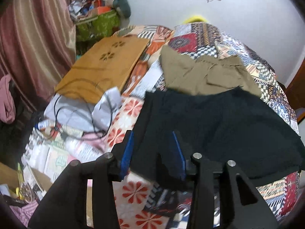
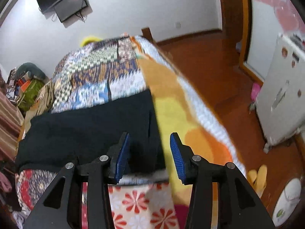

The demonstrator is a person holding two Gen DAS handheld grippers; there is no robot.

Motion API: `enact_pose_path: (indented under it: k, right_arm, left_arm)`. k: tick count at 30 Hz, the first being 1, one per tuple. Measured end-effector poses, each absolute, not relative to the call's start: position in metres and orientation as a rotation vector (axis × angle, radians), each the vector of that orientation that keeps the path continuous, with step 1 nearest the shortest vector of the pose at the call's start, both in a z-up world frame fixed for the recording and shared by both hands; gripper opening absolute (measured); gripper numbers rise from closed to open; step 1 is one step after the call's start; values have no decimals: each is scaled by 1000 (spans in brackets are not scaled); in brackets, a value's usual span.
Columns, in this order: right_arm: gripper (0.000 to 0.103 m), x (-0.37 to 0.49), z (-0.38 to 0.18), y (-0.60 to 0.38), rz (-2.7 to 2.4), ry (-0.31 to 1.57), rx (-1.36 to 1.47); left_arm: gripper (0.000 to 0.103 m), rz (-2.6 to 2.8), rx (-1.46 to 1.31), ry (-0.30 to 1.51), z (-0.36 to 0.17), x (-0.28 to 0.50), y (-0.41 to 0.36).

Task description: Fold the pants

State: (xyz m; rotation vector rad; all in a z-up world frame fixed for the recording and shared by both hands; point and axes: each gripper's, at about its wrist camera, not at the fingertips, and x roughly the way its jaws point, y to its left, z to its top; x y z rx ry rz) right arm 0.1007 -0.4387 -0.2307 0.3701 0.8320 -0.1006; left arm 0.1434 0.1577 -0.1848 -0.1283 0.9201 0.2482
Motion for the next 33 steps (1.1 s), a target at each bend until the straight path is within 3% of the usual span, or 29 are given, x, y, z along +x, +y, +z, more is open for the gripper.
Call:
enact_pose_path:
  k: [4,16,22,26,33]
  right_arm:
    - [40,120,-228,-446,-84,808,369]
    - [40,176,-292,-435,44,988,340]
    - [21,176,-287,-430,55,961,279]
    - [13,177,-282,-418,50,951,180]
    - [9,179,-257,-414,16,855,96]
  left_arm:
    - [51,208,-93,917,-185,163,134]
    - [52,125,-103,1119,-254,196,91]
    - [56,144,-74,1125,-266,196,83]
    - [56,145,-58,1126,-267,197,82]
    - [57,144,-45,1122,-268,198,81]
